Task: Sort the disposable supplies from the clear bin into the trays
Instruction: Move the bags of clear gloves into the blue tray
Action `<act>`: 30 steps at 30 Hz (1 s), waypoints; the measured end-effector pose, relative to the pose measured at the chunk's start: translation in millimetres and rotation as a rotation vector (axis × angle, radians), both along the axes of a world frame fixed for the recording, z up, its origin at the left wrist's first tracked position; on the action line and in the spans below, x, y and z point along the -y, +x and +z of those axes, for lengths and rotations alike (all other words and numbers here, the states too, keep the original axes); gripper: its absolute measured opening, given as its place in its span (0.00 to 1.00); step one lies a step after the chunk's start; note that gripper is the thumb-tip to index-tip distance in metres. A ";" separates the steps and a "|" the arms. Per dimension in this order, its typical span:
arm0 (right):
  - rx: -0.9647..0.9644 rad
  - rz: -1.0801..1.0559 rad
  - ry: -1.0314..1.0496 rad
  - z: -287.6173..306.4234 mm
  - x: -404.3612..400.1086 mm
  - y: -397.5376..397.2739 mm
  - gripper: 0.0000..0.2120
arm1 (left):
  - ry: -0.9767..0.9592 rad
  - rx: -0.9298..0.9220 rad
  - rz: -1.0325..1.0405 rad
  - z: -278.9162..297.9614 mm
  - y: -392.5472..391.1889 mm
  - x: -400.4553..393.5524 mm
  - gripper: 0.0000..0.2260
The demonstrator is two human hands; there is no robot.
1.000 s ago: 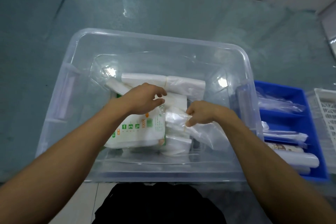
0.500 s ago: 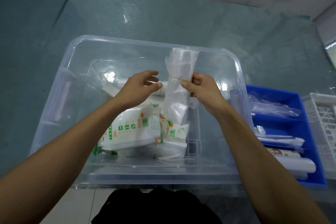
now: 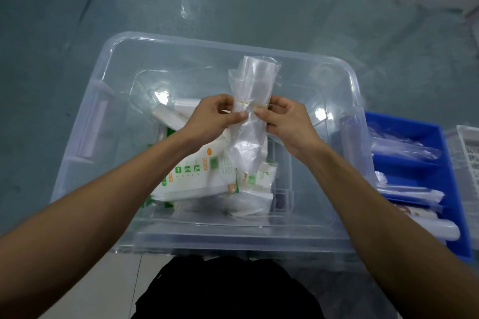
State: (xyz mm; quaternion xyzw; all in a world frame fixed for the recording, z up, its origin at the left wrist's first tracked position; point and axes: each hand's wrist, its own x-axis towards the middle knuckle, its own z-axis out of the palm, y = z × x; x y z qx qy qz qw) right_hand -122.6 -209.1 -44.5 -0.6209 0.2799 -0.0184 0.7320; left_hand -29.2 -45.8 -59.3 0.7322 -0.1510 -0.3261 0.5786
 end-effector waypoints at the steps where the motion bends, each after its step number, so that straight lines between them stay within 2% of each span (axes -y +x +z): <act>1: -0.002 0.008 0.002 0.2 -0.2 0.3 0.15 | 0.013 0.011 0.004 -0.8 0.7 -0.2 0.07; 5: -0.097 0.064 -0.059 -5.0 2.7 0.4 0.15 | 0.079 0.076 0.042 -4.3 6.1 -5.3 0.06; 7: -0.215 0.141 -0.209 -14.2 2.5 -2.6 0.13 | 0.133 0.131 0.074 -5.2 11.7 -11.4 0.11; 8: -0.274 0.221 -0.350 -20.7 1.7 -4.7 0.11 | 0.159 0.162 0.082 -5.4 14.7 -14.5 0.14; 11: -0.398 0.630 -0.739 -33.5 -8.5 -13.8 0.08 | 0.180 0.278 0.088 -1.5 17.5 -18.4 0.12; 14: -0.543 1.141 -0.777 -42.1 -19.9 -24.6 0.11 | 0.167 0.345 0.077 2.1 14.1 -16.1 0.07; 16: -0.625 1.300 -0.763 -49.2 -24.3 -31.2 0.17 | 0.165 0.365 0.063 1.1 14.4 -16.1 0.07; 19: -0.644 1.340 -0.856 -60.9 -26.9 -39.6 0.23 | 0.162 0.377 0.070 -1.0 15.3 -18.2 0.08; 23: -0.724 1.415 -0.901 -71.9 -31.0 -51.5 0.11 | 0.129 0.405 0.080 -0.2 12.3 -20.0 0.08; 25: -0.681 1.419 -0.958 -69.8 -29.8 -51.5 0.07 | 0.118 0.427 0.079 0.5 11.5 -20.0 0.08; 30: -0.602 1.285 -0.994 -43.1 -15.3 -39.2 0.06 | 0.091 0.461 0.097 6.6 12.0 -21.3 0.06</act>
